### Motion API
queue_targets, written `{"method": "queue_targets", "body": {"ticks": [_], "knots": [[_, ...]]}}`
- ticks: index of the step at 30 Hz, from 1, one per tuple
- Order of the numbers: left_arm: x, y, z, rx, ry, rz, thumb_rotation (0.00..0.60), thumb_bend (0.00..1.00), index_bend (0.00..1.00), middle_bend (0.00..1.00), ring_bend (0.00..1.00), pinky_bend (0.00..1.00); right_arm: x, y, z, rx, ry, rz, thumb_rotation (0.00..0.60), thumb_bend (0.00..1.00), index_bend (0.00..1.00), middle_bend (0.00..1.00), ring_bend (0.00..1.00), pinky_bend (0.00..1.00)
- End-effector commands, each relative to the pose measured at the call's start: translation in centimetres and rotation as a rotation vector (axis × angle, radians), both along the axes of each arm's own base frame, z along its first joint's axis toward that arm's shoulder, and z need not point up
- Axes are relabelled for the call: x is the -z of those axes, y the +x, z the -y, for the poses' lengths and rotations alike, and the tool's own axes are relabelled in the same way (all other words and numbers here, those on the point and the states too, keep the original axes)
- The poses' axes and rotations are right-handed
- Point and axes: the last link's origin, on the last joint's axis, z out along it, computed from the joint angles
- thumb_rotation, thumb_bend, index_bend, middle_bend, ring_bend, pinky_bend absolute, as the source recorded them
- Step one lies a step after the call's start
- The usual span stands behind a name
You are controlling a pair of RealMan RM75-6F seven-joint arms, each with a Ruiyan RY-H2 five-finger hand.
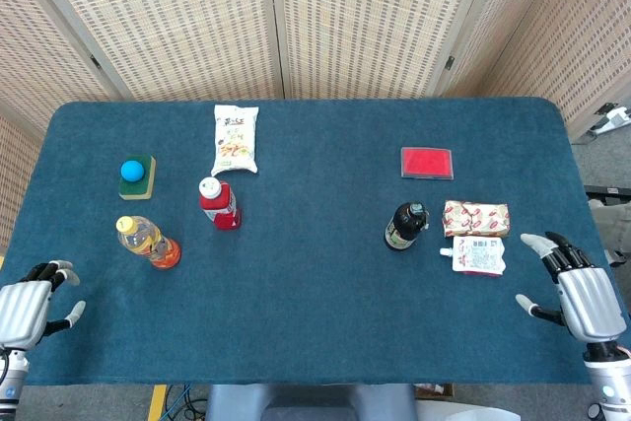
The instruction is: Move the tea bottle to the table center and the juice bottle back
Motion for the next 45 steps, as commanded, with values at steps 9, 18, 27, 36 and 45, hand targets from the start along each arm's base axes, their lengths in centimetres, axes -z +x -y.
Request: {"method": "queue_targets", "body": {"ticks": [9, 18, 27, 36, 45], "knots": [[-0.3, 0.1, 0.4, 0.0, 0.019, 0.003, 0.6, 0.27, 0.46, 0.29, 0.24, 0.48, -0.1, 0.8, 1.3, -0.071, -0.016, 0.064, 0.6, 0.14, 0.23, 0.29, 0.16, 0.29], [-0.2, -0.3, 0.3, -0.016, 0.008, -0.001, 0.6, 0.27, 0.47, 0.29, 0.24, 0.48, 0.1, 1.9, 3.8, -0.11, -0.031, 0.146, 0.6, 0.14, 0.23, 0.29, 0.16, 0.29], [-0.9, -0.2, 0.4, -0.021, 0.033, 0.001, 0.6, 0.27, 0.47, 0.3, 0.24, 0.48, 0.9, 4.4, 6.3, -0.147, 0.009, 0.196, 0.6, 0.13, 0.23, 0.29, 0.16, 0.29], [-1.5, 0.0, 0.6, -0.021, 0.047, 0.013, 0.6, 0.27, 0.49, 0.3, 0.24, 0.48, 2.6, 5.8, 8.6, -0.13, 0.064, 0.189, 0.6, 0.13, 0.23, 0.29, 0.16, 0.29], [-1.7, 0.0, 0.5, -0.025, 0.052, 0.017, 0.6, 0.27, 0.49, 0.3, 0.24, 0.48, 3.4, 6.3, 9.8, -0.117, 0.07, 0.181, 0.6, 0.13, 0.23, 0.29, 0.16, 0.29]]}}
